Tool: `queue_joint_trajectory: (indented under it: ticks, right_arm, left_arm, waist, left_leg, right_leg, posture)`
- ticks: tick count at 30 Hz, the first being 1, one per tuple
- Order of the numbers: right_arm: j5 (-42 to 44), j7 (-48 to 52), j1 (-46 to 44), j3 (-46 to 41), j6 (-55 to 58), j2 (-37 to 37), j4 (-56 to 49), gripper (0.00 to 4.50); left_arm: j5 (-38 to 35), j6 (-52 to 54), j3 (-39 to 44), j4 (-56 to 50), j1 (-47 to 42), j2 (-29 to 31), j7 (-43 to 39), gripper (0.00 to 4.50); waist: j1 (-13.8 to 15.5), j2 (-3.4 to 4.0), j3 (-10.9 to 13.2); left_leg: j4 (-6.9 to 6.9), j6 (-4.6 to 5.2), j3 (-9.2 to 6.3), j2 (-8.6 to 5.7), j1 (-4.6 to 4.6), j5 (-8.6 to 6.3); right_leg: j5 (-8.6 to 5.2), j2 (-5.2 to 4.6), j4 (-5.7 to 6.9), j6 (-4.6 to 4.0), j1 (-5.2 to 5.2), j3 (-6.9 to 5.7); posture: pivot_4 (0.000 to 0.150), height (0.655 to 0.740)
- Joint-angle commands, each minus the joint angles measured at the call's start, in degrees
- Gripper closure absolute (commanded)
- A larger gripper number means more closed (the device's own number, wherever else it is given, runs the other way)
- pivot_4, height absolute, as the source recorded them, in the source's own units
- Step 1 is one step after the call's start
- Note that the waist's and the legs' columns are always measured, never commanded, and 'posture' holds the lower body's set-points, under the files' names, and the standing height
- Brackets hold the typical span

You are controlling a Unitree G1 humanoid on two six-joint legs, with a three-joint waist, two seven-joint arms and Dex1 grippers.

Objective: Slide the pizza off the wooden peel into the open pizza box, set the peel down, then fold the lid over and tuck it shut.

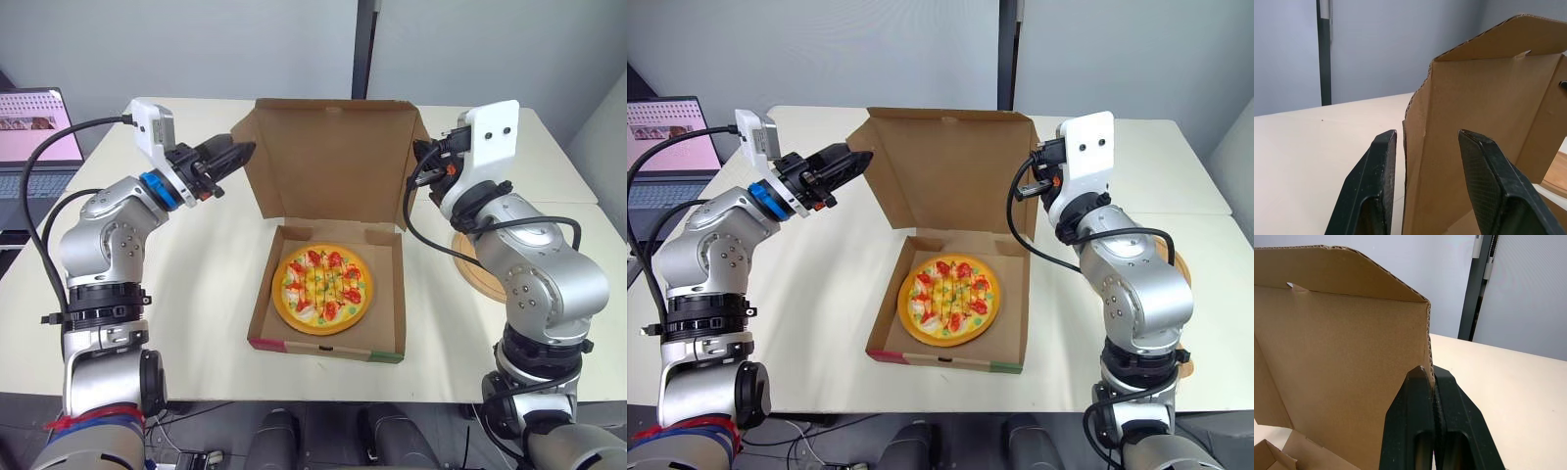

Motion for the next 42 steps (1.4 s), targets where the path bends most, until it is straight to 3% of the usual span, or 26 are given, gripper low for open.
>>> queue_joint_trajectory:
  ticks: [1,8,14,21,42]
  right_arm:
    - [1.12,0.64,-0.12,0.14,0.09,-0.12,-2.5,4.5]
    - [1.23,0.62,-0.2,0.29,0.35,0.36,-2.58,4.5]
    - [0.74,-0.18,0.4,0.71,0.86,1.0,-3.33,4.5]
    - [1.0,-3.13,-0.33,0.77,3.48,4.3,-5.18,4.5]
    - [6.6,-3.13,1.6,-4.0,23.21,14.18,-20.25,4.5]
  left_arm:
    - [-0.68,-0.44,0.55,-1.86,-1.26,0.68,0.07,2.63]
    - [1.5,-2.04,-1.23,-1.32,-2.38,-0.08,1.21,4.46]
    - [2.21,2.07,-1.95,-10.53,1.21,1.7,5.06,4.46]
    - [-2.39,15.31,-3.5,-24.73,2.67,-0.7,12.3,4.46]
    - [-20.23,32.03,6.11,-42.59,13.47,-0.63,19.47,4.46]
  waist:
    - [-0.01,0.0,0.0]
    - [-0.05,0.0,0.0]
    - [-0.58,0.0,0.0]
    - [-0.71,0.0,0.0]
    - [-0.92,0.0,0.0]
  left_leg:
    - [0.0,0.0,0.0,0.0,0.0,0.0]
    - [0.0,0.0,0.0,-0.02,0.0,0.0]
    - [-0.06,0.0,-0.02,0.05,0.01,0.0]
    - [-0.05,0.0,-0.01,0.06,0.01,0.0]
    - [-0.06,-0.02,-0.05,0.08,0.07,0.01]
  right_leg:
    - [0.0,0.0,0.0,0.0,0.0,0.0]
    - [0.0,0.0,0.0,0.0,0.0,0.0]
    - [0.0,-0.01,0.0,0.0,-0.01,0.02]
    - [-0.03,-0.03,0.0,0.06,0.0,0.05]
    - [-0.15,-0.09,0.0,0.27,0.03,0.06]
  posture:
    - [0.15,0.7306]
    - [0.15,0.7306]
    - [0.15,0.7306]
    - [0.15,0.7306]
    - [0.15,0.7306]
